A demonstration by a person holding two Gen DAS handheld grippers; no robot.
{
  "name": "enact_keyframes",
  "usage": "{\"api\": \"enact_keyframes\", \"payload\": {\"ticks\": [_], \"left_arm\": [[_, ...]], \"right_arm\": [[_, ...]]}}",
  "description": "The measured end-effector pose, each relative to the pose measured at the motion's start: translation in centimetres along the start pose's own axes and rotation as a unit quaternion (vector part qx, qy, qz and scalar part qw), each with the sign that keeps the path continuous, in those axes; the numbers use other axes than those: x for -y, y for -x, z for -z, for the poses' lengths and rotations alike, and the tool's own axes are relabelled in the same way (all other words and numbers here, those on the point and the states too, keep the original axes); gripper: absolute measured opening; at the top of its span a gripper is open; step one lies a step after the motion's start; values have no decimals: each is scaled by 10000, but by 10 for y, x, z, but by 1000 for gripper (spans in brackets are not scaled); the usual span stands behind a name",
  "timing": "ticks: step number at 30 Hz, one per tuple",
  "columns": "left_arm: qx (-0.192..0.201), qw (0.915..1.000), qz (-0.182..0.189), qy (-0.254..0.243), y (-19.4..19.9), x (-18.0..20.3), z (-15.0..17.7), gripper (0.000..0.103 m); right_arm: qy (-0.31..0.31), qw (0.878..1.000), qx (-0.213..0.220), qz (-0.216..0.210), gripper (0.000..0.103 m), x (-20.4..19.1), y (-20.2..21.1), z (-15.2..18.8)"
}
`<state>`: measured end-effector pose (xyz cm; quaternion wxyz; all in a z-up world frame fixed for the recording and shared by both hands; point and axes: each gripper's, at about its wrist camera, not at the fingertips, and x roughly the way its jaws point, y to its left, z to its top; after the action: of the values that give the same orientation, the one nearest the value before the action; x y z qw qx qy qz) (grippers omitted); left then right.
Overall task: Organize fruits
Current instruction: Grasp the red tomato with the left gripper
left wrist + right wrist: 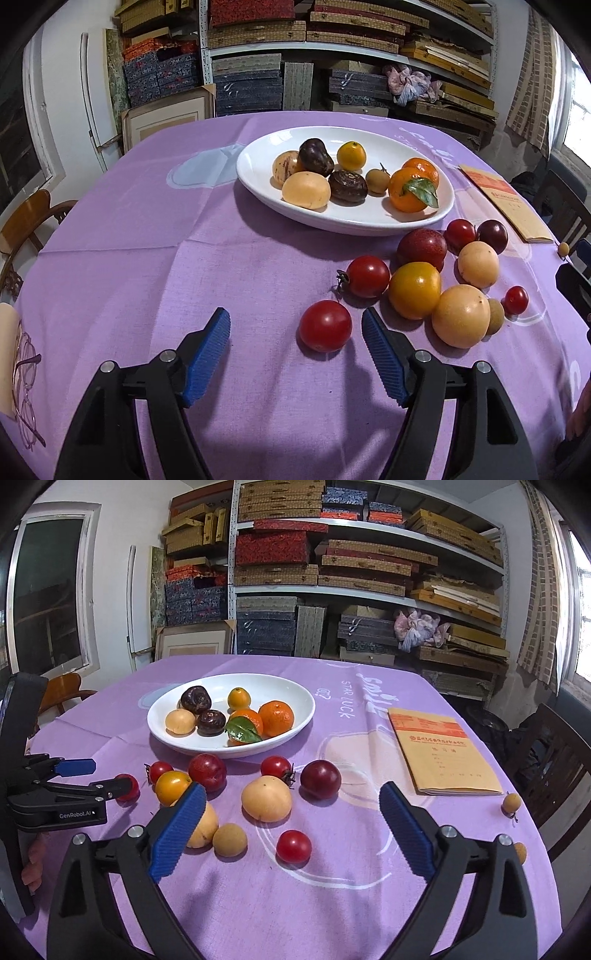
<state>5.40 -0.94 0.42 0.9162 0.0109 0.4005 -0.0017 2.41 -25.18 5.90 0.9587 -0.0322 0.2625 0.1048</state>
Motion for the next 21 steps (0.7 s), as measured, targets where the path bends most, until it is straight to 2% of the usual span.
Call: {"api": "enact_keyframes", "payload": {"ticks": [3, 10, 17, 21], "left_arm": [[-62, 9999, -87, -14, -7, 1, 1, 74], [-119, 9993, -51, 361, -9, -18, 1, 74], [-238, 9994, 108, 222, -10, -11, 2, 74], [-156, 9994, 272, 155, -8, -7, 2, 64]], "right_arm": [[-42, 10000, -50, -31, 93, 3, -2, 0], [-107, 9998, -156, -98, 93, 5, -6, 1], [-126, 9996, -210, -106, 93, 6, -9, 1], [-133, 9996, -236, -112, 93, 7, -10, 1]]}}
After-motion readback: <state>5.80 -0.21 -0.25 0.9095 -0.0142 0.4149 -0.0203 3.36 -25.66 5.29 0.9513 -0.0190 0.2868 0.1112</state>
